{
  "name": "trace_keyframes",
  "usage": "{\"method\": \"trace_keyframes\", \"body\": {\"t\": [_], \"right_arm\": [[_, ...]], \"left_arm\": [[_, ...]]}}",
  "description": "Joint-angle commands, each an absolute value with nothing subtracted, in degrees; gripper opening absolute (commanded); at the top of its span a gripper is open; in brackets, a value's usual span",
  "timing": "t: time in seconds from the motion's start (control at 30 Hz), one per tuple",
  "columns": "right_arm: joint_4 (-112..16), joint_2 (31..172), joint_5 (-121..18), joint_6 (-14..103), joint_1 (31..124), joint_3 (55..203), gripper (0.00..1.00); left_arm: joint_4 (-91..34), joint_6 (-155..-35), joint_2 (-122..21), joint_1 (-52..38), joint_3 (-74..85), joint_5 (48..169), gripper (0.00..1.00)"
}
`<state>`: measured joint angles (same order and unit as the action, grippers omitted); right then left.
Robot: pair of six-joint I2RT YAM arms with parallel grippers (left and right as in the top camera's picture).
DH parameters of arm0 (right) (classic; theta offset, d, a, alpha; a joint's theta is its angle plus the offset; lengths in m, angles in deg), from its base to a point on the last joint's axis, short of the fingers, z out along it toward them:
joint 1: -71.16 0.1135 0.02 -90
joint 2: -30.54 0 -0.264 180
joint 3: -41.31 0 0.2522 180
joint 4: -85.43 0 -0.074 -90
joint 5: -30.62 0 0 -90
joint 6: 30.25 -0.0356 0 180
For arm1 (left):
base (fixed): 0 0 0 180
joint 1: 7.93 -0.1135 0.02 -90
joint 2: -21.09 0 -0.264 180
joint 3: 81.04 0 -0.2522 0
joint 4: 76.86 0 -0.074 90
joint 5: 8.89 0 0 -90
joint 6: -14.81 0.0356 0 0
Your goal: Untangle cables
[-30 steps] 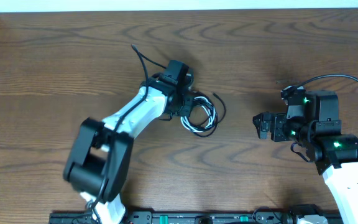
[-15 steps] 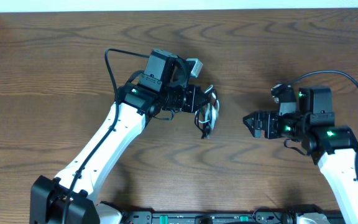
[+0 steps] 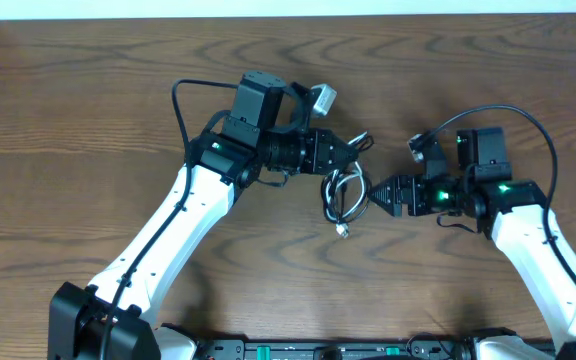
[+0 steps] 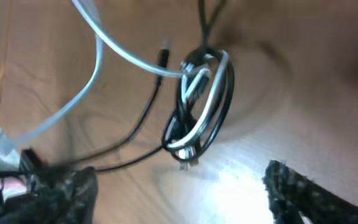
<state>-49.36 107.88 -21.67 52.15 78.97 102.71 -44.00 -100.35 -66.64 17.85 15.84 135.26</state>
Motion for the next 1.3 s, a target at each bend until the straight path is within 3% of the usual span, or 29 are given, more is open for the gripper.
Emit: {"method": "trace_keyframes", "body": {"t": [0.0,0.27,0.3,0.37,0.4,0.5,0.53,0.8,1.07,1.13,1.27], "right_arm": [[-54.2,109.6,-22.9,51.6,79.8,103.7,0.75],[-67.7,111.2,-32.2,45.8,79.9,103.7,0.68],[-68.5,111.2,-32.5,45.8,79.9,103.7,0.62],[-70.0,111.2,-32.5,45.8,79.9,103.7,0.34],[-70.0,111.2,-32.5,45.8,80.0,103.7,0.25],[-69.0,111.2,-32.5,45.8,80.2,103.7,0.03],[-68.5,111.2,-32.5,45.8,80.4,103.7,0.01],[-61.6,111.2,-33.2,46.1,81.3,103.7,0.01],[-39.7,111.2,-42.4,46.1,81.3,103.7,0.01],[-37.2,111.2,-43.8,46.1,81.3,103.7,0.01],[-36.5,111.2,-44.2,46.1,81.3,103.7,0.04]], "left_arm": [[-44.6,-102.5,-66.1,17.9,15.0,142.7,0.08],[-46.4,-102.5,-66.1,17.9,15.0,151.7,0.08],[-46.3,-102.5,-66.1,17.9,15.0,151.8,0.08],[-46.3,-102.5,-66.1,17.9,15.0,151.8,0.08],[-46.3,-102.5,-66.1,17.9,15.0,151.8,0.08],[-46.3,-102.5,-66.1,17.9,15.0,151.9,0.08],[-46.3,-102.5,-66.1,17.9,15.0,151.9,0.08],[-43.8,-96.6,-66.1,17.9,15.7,144.0,0.08],[-27.2,-94.0,-66.2,17.9,15.7,87.6,0.08],[-26.3,-94.3,-66.2,17.9,15.7,81.9,0.11],[-26.0,-94.5,-66.2,17.9,15.7,80.5,0.28]]}}
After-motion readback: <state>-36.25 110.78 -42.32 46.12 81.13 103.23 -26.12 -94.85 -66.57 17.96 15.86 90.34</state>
